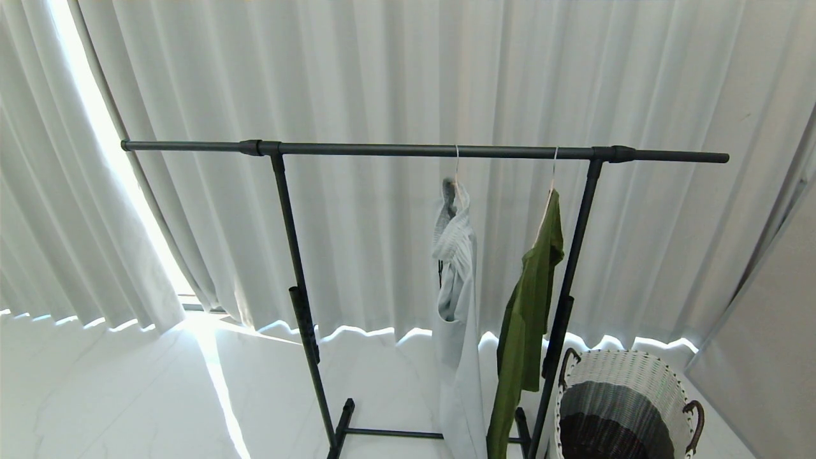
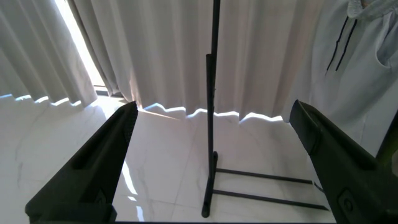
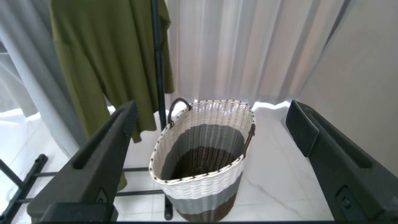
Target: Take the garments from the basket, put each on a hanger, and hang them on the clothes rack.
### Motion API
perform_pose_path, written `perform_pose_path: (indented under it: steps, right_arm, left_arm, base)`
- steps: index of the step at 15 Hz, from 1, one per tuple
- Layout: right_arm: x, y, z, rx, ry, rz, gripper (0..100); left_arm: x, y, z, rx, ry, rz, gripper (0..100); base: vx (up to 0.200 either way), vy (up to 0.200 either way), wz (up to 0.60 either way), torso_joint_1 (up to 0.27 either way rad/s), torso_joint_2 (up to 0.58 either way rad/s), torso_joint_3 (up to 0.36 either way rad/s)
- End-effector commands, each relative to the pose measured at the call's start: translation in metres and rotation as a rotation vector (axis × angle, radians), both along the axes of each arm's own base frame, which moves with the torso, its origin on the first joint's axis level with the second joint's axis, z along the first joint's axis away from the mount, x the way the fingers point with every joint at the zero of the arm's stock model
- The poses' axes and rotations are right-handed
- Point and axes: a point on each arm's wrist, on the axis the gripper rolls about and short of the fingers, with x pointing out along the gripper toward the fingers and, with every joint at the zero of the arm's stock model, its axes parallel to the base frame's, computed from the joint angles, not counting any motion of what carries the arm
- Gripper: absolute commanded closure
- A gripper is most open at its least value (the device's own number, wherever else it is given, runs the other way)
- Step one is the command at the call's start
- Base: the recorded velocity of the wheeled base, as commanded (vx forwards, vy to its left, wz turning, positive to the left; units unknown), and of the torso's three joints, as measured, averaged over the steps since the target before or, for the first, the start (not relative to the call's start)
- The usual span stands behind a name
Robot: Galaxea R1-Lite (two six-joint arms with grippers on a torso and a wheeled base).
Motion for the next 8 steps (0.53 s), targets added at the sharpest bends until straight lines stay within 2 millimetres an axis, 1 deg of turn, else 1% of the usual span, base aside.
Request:
perform_pose_path:
  steps: [1,8]
  right_arm:
    - [0.0001,0.0,0.0001,0.0,0.001,0.0,0]
    - [0.0001,0.0,0.0001,-0.01,0.001,0.0,0]
  left_arm:
    - [0.0001,0.0,0.0001,0.001,0.001,0.0,0]
    - [0.0001,0.0,0.0001,0.0,0.001,0.0,0]
  base:
    - [0.0,0.0,0.0,0.0,0.0,0.0]
    - [0.0,0.0,0.0,0.0,0.0,0.0]
